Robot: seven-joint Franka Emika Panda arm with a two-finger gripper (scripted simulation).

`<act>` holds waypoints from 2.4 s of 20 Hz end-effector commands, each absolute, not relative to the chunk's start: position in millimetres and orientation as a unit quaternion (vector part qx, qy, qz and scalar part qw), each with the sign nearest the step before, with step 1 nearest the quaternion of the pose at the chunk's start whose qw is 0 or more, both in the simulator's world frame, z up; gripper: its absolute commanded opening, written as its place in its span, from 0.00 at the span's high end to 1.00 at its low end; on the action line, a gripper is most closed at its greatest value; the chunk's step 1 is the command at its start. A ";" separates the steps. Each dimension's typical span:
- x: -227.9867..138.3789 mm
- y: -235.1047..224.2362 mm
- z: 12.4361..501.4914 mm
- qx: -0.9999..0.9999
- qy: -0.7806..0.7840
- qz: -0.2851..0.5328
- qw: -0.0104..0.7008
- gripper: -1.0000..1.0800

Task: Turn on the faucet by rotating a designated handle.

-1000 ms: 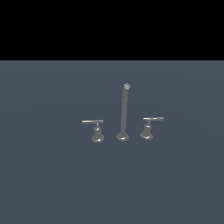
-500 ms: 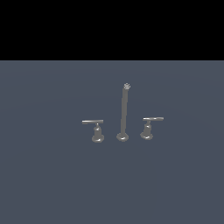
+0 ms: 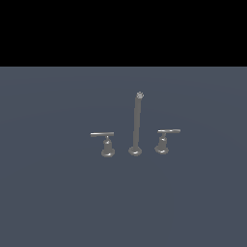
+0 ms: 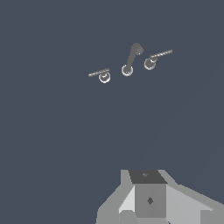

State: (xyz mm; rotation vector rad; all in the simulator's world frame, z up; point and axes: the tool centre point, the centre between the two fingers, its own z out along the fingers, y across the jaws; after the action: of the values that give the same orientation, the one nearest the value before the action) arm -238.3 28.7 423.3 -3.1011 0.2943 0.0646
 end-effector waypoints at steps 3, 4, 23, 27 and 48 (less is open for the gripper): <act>-228.0 43.3 398.1 -0.989 0.143 0.020 0.012 1.00; -225.4 46.5 392.2 -0.988 0.155 0.019 0.012 1.00; -161.2 94.5 281.6 -0.932 0.361 0.014 0.011 1.00; -146.0 100.4 259.9 -0.916 0.400 0.013 0.011 1.00; -72.6 106.8 162.0 -0.825 0.565 0.006 0.007 1.00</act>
State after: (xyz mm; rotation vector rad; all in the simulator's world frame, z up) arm -77.8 107.4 168.9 -2.6023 1.7329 0.0221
